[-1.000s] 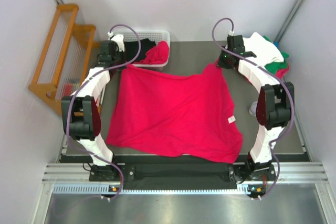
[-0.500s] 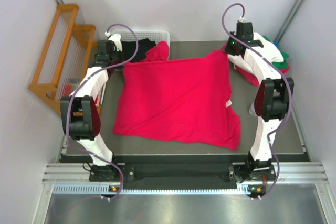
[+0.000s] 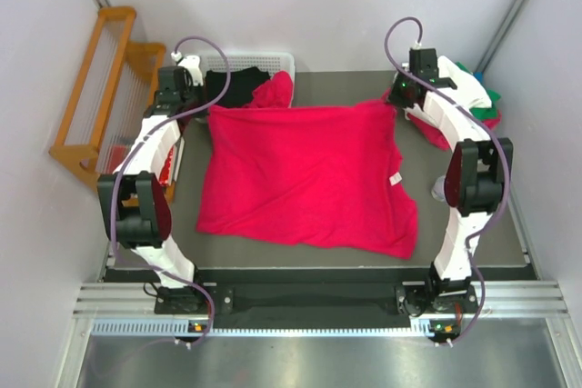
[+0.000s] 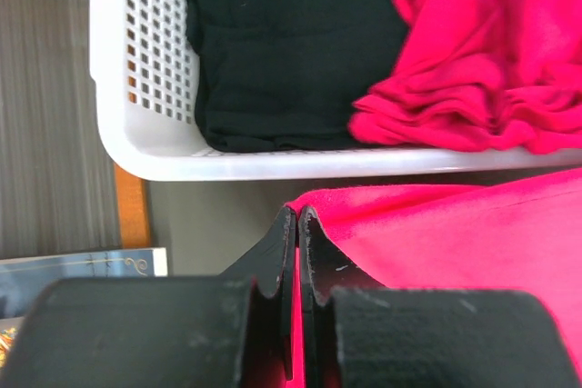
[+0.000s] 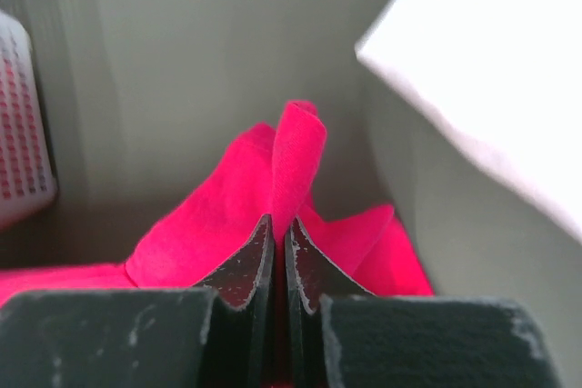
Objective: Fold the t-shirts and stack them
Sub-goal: Fold the tshirt
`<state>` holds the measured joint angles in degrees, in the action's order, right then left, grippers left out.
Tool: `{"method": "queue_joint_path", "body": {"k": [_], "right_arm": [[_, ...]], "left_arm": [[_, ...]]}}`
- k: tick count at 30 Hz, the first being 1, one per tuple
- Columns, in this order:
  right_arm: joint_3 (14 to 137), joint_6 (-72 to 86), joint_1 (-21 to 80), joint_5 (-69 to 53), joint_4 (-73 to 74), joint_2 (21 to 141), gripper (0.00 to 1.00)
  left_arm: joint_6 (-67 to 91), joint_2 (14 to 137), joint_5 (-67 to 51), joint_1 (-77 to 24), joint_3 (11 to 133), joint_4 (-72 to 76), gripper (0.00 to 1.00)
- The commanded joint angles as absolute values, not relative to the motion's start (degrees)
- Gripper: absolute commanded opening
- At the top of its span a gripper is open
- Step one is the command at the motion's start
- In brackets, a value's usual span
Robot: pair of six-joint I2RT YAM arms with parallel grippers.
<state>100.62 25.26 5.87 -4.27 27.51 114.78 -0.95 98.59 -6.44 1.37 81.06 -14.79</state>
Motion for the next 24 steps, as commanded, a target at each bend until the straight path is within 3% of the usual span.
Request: {"method": "queue_joint_path", "body": {"k": [1,12,24], "right_arm": [[94.76,24.87,6.15,-3.96,24.09,103.56,0.00],[80.96,25.93,8.00,-4.48,23.20,87.37,0.00],[77.42,26.28,8.44,-3.08,23.47,90.33,0.00]], "left_arm": [[2.46,92.56,-11.59,1.58,84.90,-16.51,0.00],[-3.24,84.47,-18.10,1.05,80.96,-33.64,0.00],[-4.31,77.69,-19.00,0.97,76.82,-35.34,0.00]]}}
